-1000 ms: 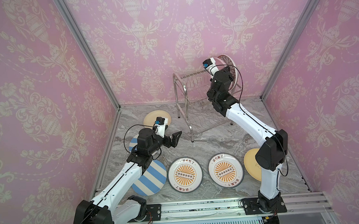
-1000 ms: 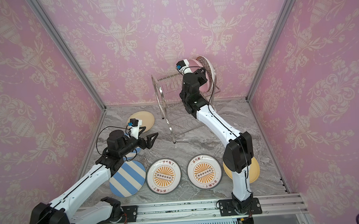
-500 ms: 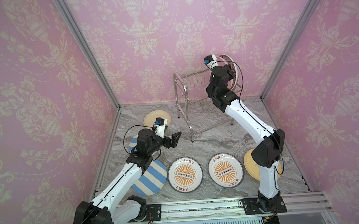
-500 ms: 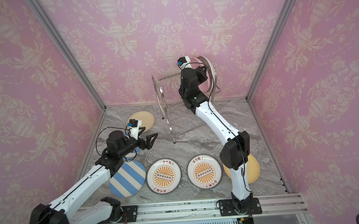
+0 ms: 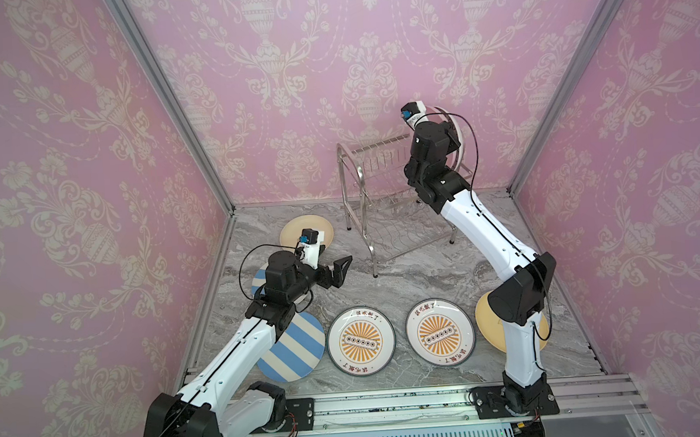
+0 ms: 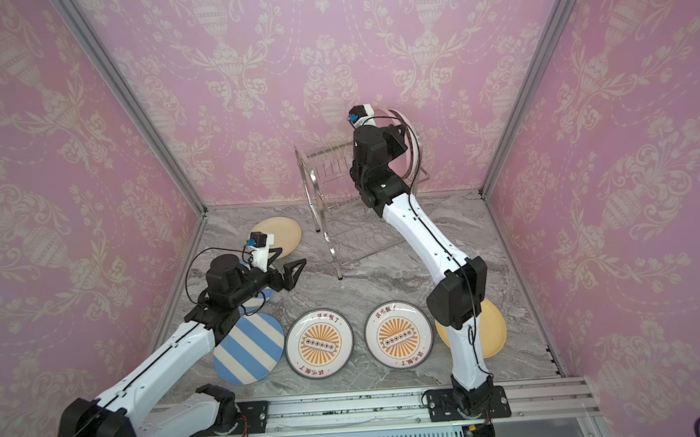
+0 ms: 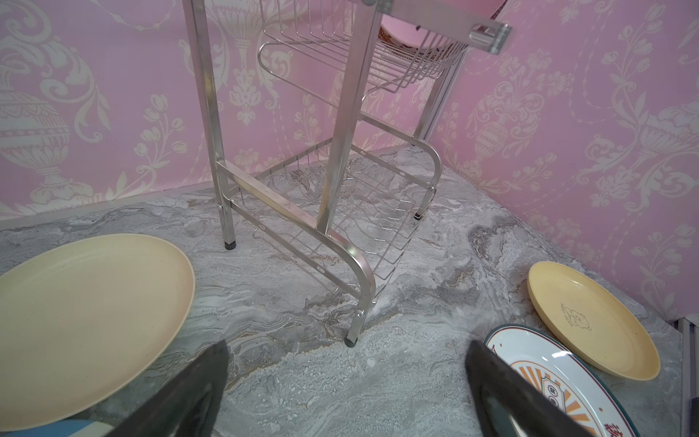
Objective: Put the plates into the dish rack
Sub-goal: 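Lower the pink bear plate into the upper tier beside the flower plate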
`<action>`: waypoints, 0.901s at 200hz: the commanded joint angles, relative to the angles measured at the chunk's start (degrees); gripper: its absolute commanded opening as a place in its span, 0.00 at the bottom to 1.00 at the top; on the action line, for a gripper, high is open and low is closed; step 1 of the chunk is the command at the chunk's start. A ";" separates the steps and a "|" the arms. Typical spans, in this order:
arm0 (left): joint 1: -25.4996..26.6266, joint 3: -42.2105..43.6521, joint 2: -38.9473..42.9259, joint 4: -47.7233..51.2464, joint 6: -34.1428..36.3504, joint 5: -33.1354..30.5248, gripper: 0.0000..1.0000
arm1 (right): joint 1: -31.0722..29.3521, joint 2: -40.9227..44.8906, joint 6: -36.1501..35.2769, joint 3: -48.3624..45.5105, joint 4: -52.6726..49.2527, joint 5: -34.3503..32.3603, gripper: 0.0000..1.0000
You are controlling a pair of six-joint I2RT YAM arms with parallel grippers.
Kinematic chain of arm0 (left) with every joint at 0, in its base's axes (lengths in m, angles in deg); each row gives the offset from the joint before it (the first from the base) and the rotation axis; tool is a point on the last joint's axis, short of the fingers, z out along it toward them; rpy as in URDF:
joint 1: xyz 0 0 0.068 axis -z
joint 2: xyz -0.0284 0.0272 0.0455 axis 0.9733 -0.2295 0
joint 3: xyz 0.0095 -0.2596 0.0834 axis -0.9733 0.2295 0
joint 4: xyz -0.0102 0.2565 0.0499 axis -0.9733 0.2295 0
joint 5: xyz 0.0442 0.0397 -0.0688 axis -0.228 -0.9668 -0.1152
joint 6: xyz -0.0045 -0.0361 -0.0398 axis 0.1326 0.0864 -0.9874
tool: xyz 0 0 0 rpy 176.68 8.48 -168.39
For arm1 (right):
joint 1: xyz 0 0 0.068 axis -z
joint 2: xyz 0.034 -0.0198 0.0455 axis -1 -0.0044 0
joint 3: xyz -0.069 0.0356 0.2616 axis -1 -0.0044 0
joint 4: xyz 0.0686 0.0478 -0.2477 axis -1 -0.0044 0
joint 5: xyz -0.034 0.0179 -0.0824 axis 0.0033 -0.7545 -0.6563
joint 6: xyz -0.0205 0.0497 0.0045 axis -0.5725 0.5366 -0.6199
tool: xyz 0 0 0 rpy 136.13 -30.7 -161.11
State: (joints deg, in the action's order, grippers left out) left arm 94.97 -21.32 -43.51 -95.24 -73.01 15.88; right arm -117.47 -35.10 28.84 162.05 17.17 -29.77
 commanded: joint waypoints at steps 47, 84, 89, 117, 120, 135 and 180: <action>-0.60 0.05 -0.43 -1.70 -1.25 2.03 0.99 | 0.48 -2.79 2.25 6.59 -1.78 -0.59 0.00; -0.66 0.04 0.23 -1.39 -1.09 1.75 0.99 | 0.57 -3.37 2.93 6.63 -1.85 -0.67 0.00; -0.65 0.06 0.33 -1.34 -1.09 1.70 0.99 | 0.64 -3.52 2.87 6.61 -1.90 -0.73 0.00; -0.66 -0.05 0.37 -1.25 -1.18 1.89 0.99 | 1.33 -3.86 3.92 6.68 -2.83 -0.86 0.00; -0.65 -0.01 0.33 -1.24 -1.21 1.87 0.99 | 1.36 -3.86 4.09 6.68 -2.98 -0.86 0.00; -0.65 -0.05 0.28 -1.25 -1.20 1.92 0.99 | 1.53 -3.99 4.82 6.61 -3.88 -0.91 0.00; -0.72 0.03 0.77 -0.79 -0.95 1.45 0.99 | 1.54 -4.08 9.78 6.05 -7.91 0.27 0.00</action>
State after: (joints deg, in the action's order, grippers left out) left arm 94.78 -21.32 -43.90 -96.36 -73.18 16.36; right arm -115.96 -38.27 33.45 167.25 11.03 -29.73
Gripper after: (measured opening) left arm 0.994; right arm 0.068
